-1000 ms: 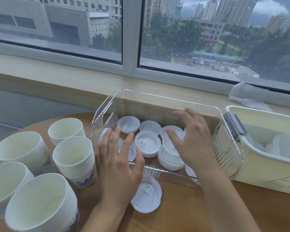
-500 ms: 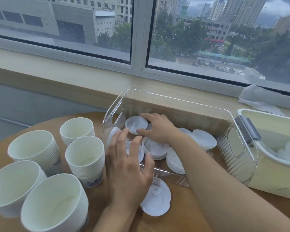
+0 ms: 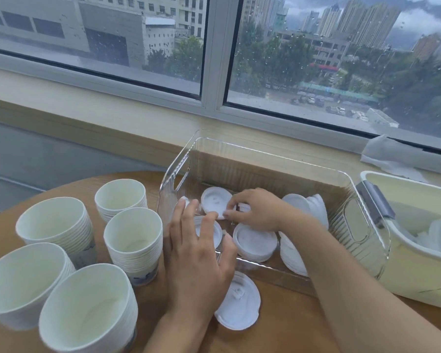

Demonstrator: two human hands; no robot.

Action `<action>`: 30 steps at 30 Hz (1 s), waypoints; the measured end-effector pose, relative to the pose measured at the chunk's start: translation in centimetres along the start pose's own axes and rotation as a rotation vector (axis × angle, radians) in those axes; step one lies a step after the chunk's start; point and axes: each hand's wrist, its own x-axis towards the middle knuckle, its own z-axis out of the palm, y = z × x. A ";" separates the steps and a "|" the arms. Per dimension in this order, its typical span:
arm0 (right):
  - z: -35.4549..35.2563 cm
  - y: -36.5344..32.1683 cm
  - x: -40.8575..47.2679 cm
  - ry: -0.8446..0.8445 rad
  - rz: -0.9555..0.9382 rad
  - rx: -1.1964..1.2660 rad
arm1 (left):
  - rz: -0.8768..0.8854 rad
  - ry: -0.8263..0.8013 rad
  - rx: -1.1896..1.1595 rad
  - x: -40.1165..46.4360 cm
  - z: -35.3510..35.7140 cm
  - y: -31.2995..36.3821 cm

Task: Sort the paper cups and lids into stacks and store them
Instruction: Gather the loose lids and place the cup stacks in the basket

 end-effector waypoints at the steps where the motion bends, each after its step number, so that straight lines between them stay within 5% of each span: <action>1: -0.3 0.2 -0.6 -0.037 0.004 0.024 | -0.001 -0.005 0.004 0.0 0.0 0.0; 9: -2.8 0.6 -5.5 -0.349 0.064 0.078 | -0.002 -0.018 0.000 0.0 -0.2 0.0; 15: -2.7 0.8 -6.4 -0.208 0.087 0.112 | -0.004 -0.001 -0.012 0.0 0.0 0.1; 22: -3.1 2.1 -7.8 -0.087 -0.009 0.550 | -0.001 0.014 -0.007 -0.1 0.2 0.0; 27: -2.7 1.5 -8.1 0.035 0.023 0.591 | 0.003 0.024 -0.006 -0.1 0.4 0.0; 30: -4.8 1.0 -9.8 0.179 0.037 0.414 | -0.002 0.028 -0.011 -0.1 0.3 0.1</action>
